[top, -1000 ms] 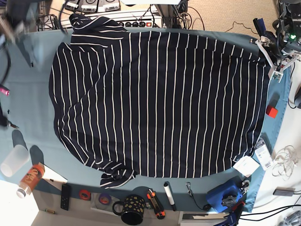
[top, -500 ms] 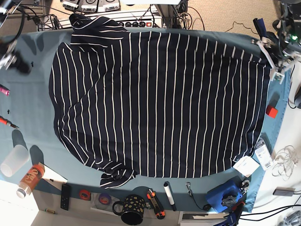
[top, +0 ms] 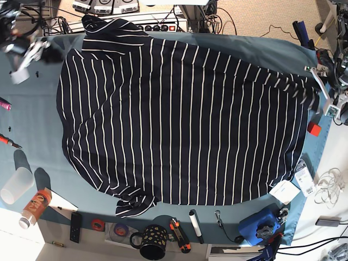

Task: Layout the t-shirt on the table in an organized manner, then fold the t-shirt properly
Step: 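Move both grippers to the shirt's collar-side corners and grasp them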

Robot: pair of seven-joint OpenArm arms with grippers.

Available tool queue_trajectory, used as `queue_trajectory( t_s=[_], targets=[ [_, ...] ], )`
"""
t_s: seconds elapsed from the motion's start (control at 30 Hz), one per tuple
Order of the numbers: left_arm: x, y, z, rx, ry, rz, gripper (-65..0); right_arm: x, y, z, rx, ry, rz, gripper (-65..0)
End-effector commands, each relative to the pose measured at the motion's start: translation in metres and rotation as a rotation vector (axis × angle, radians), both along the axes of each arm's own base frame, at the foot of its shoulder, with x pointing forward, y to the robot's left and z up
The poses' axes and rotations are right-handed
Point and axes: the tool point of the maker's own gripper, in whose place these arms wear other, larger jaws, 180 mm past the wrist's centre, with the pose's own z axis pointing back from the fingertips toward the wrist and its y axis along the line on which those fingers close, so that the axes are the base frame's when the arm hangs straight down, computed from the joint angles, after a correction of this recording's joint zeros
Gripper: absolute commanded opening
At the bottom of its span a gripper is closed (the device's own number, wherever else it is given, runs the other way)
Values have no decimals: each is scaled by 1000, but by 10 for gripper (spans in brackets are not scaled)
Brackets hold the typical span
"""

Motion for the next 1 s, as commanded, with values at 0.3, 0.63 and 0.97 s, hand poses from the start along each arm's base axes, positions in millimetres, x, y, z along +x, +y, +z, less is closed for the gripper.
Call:
queue_trajectory(
  t_s=[0.3,0.63,0.97],
  targets=[
    [9,4,12,18,-43,-12,-375,-22,41,-36,27,99,59,-446],
    [-5,-6,1,-47,39,8,-375,-55,74,-72,-33,274,263,-449],
    [-10,-59,-19,-241,5,2,-375,-78,77,-76,-16,324,259,-451]
  ],
)
